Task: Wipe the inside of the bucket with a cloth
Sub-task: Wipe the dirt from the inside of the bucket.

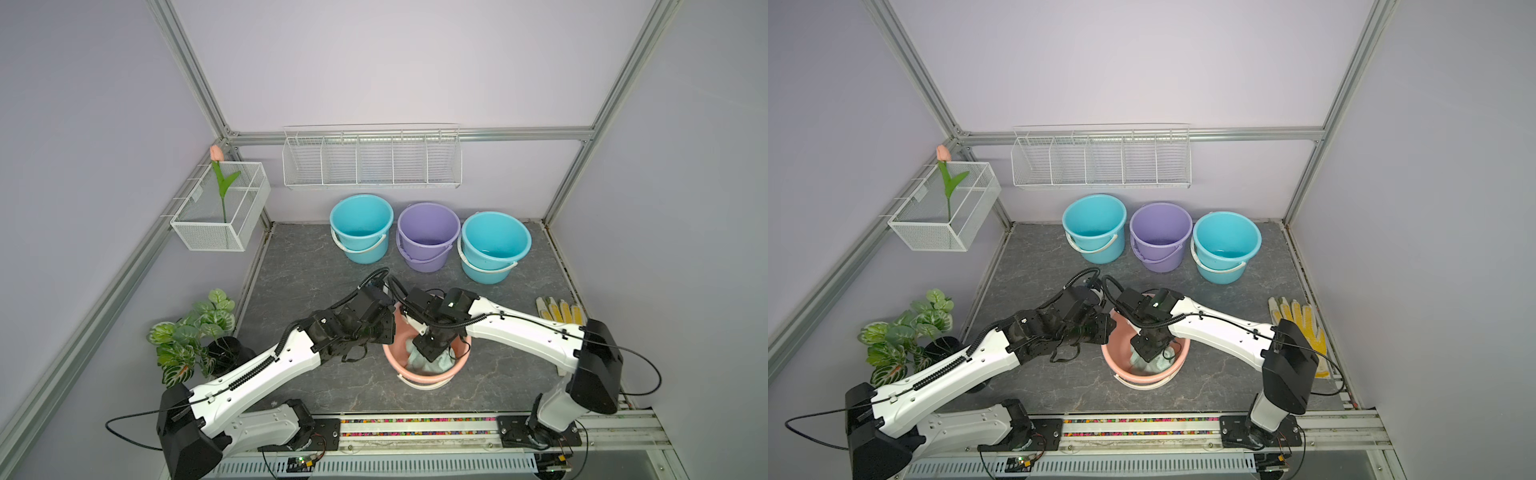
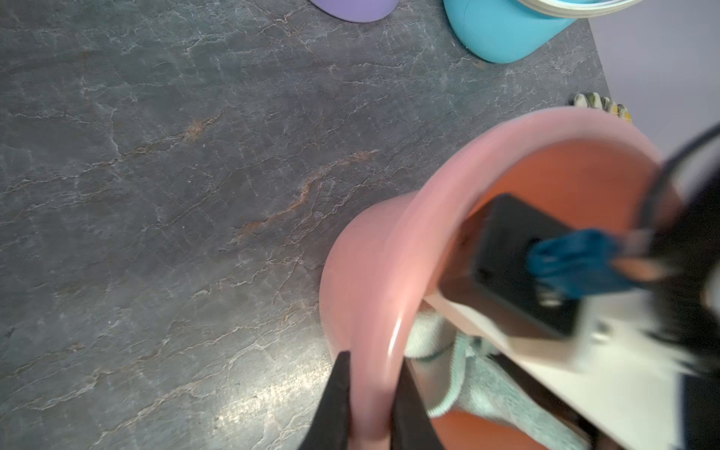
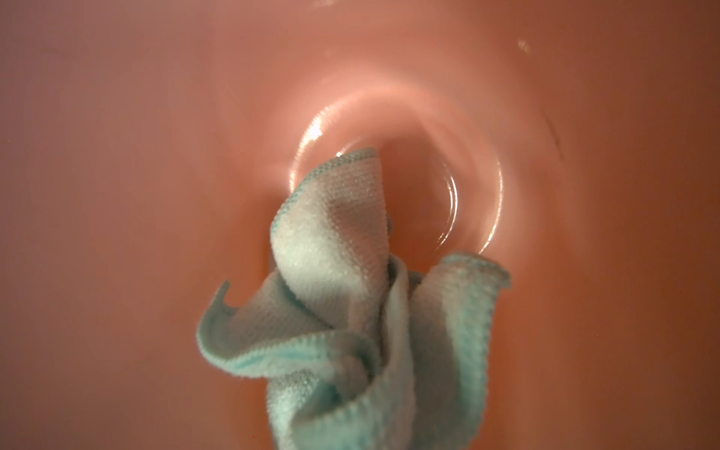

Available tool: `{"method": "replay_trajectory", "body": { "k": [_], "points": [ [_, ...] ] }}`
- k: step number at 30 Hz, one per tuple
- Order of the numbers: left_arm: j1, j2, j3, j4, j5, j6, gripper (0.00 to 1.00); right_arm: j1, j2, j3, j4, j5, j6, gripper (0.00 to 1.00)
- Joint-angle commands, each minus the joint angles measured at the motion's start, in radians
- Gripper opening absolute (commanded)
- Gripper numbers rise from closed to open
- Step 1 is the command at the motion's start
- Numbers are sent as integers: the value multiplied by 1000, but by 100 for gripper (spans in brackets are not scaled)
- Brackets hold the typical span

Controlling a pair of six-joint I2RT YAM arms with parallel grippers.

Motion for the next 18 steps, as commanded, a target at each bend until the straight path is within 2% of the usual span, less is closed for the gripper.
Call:
{"method": "replay_trajectory", "body": {
  "k": [1, 6, 11, 18],
  "points": [
    [-9, -10, 34, 16, 16, 23, 0, -2, -71, 50, -102, -59, 90, 7],
    [-9, -4, 34, 20, 19, 19, 0, -3, -116, 110, -168, -133, 164, 7],
    [-9, 2, 36, 23, 21, 20, 0, -4, -153, 112, -150, -231, 236, 7],
    [-9, 8, 39, 27, 20, 19, 0, -4, -143, 13, 18, -364, 331, 7]
  ]
}}
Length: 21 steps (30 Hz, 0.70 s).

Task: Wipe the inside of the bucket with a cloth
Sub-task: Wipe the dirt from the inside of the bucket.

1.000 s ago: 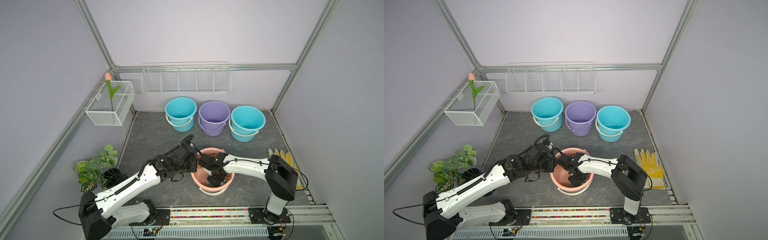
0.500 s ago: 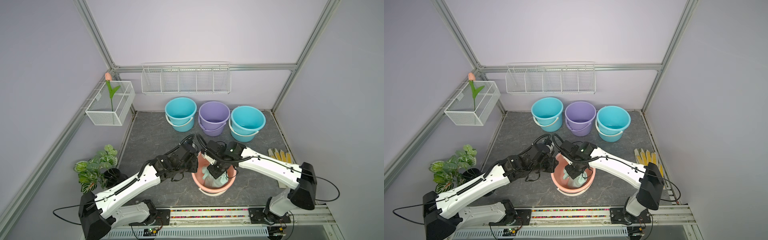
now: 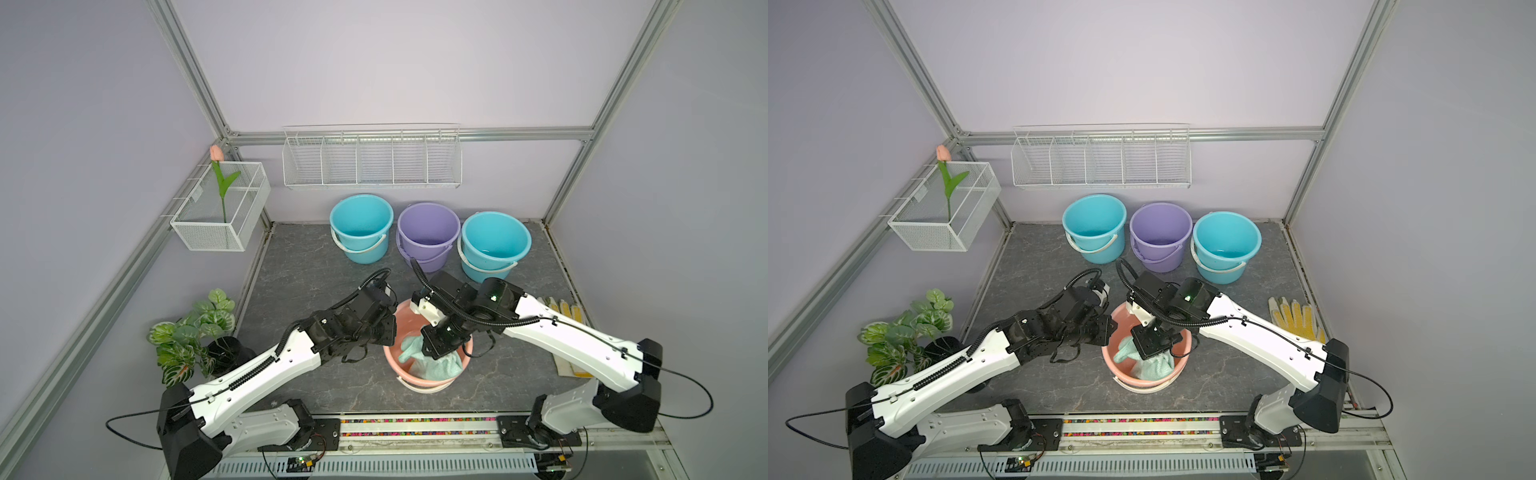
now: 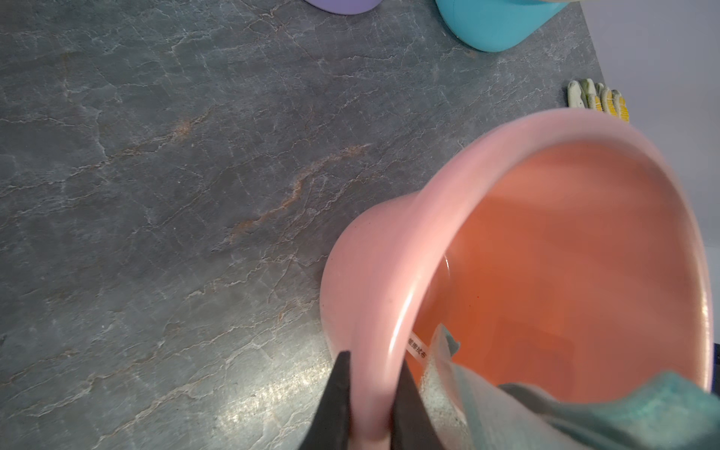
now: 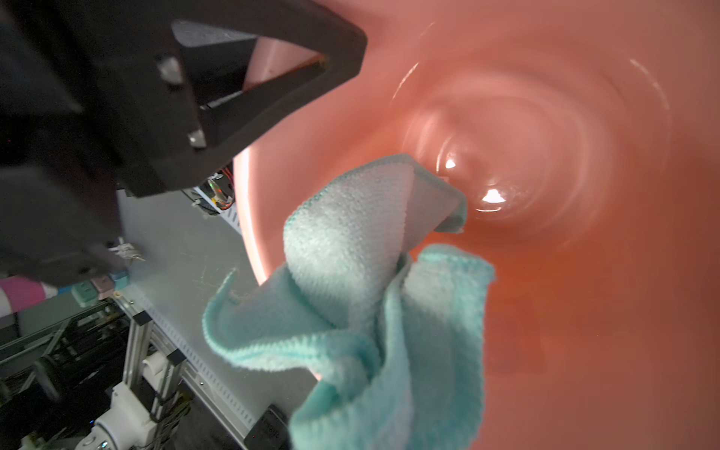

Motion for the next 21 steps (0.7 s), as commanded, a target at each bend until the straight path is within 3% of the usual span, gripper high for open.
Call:
{"method": "replay_trajectory", "body": {
  "k": [1, 11, 21],
  "points": [
    [-6, 8, 40, 26, 8, 6, 0, -3, 4, -76, 108, -94, 89, 7],
    [-6, 13, 41, 29, 10, 4, 0, -3, 97, -258, 353, -63, 172, 7],
    [-6, 19, 45, 37, 15, 3, 0, -8, 247, -372, 494, 114, 177, 7]
  ]
}}
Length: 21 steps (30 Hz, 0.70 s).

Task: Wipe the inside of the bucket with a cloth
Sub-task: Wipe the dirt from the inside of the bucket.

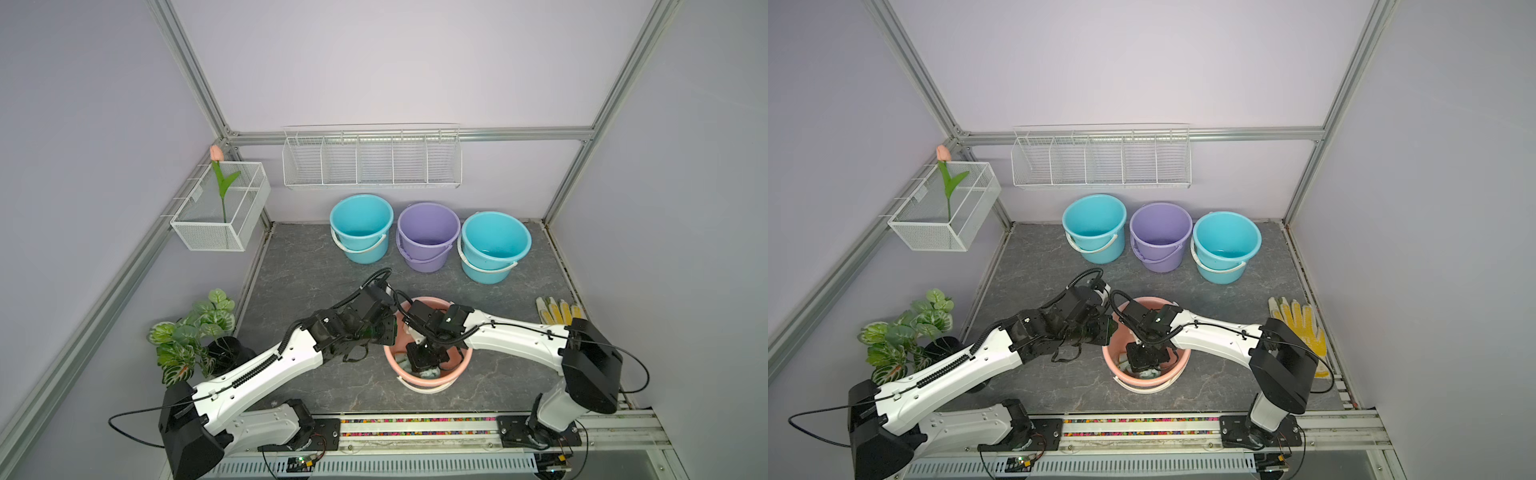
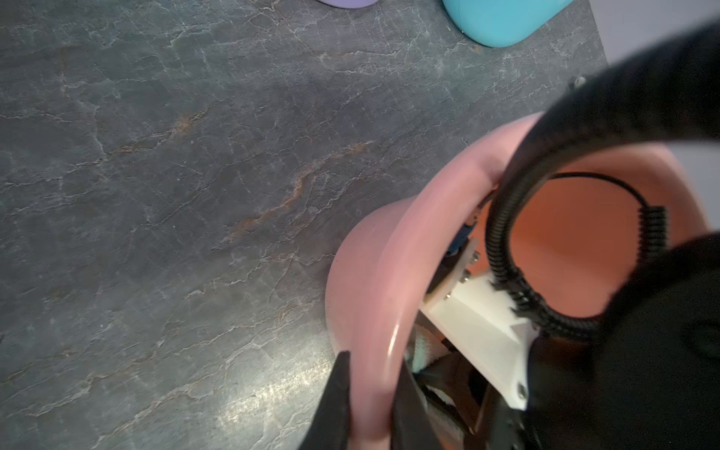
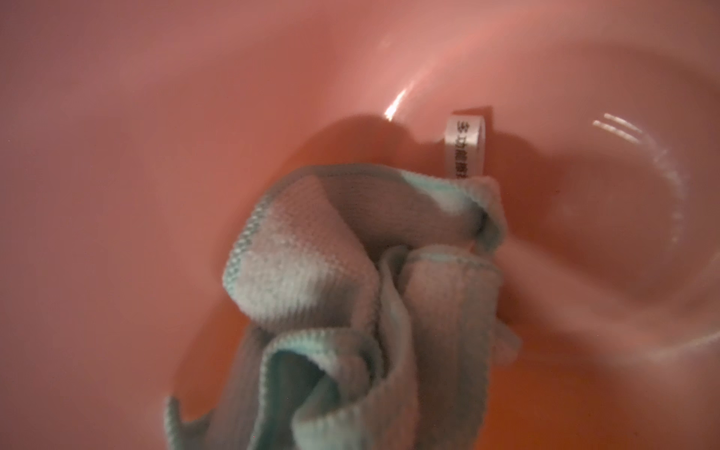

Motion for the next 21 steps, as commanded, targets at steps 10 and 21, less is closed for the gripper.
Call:
{"method": "replay_trajectory", "body": {
  "k": [10, 21],
  "points": [
    [-8, 4, 44, 40, 19, 6, 0, -3, 117, -72, 117, 155, 33, 7],
    [-8, 9, 46, 47, 19, 6, 0, 0, -91, -55, 56, 68, 79, 7]
  ]
}}
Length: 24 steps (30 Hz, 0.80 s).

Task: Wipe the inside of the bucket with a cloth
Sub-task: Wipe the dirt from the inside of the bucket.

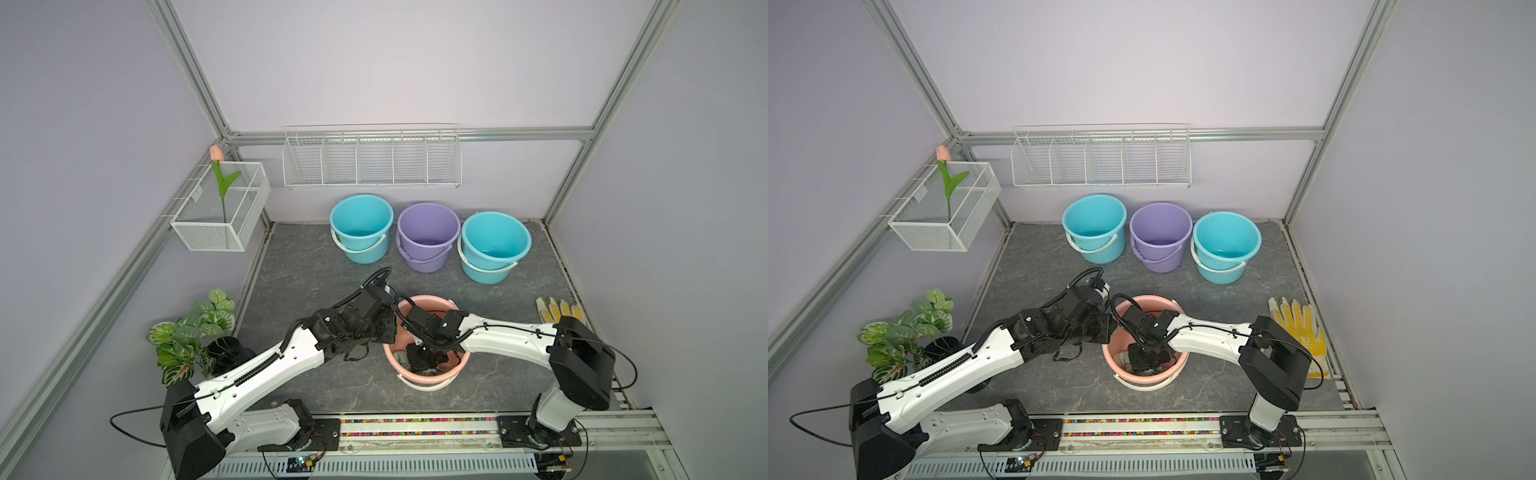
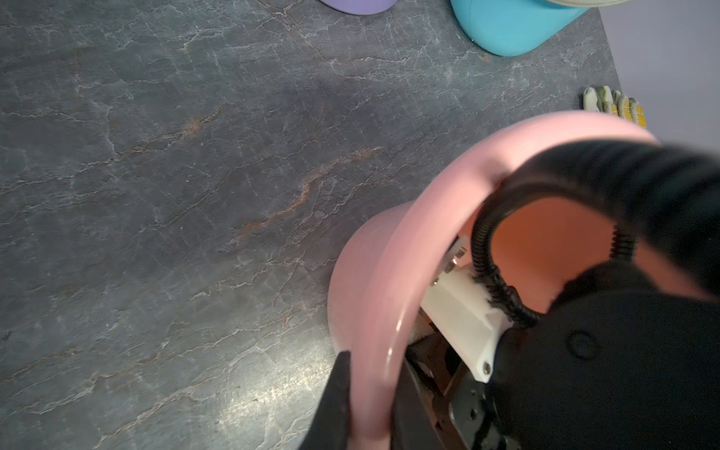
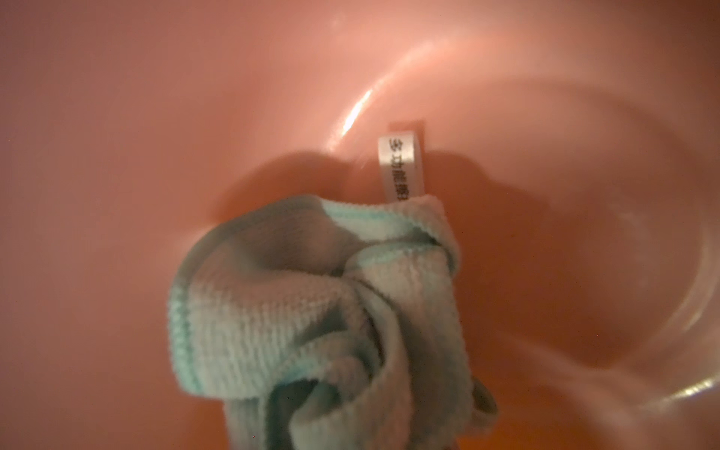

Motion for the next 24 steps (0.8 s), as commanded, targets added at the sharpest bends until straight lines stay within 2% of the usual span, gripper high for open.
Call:
{"method": "replay_trajectory", "body": {
  "k": [1, 7, 13, 20, 24],
  "points": [
    [-11, 0, 43, 40, 26, 15, 0, -5, -94, -12, -14, -22, 54, 7],
    [-11, 0, 44, 45, 28, 14, 0, -12, -247, 4, 0, -92, 140, 7],
    [-12, 2, 52, 40, 34, 15, 0, -25, -357, -20, 136, -152, 282, 7],
    [-12, 3, 56, 41, 45, 13, 0, -59, -392, -110, 410, -171, 505, 7],
    [-12, -5, 61, 39, 44, 10, 0, -61, -385, -146, 496, -135, 600, 7]
  ]
}}
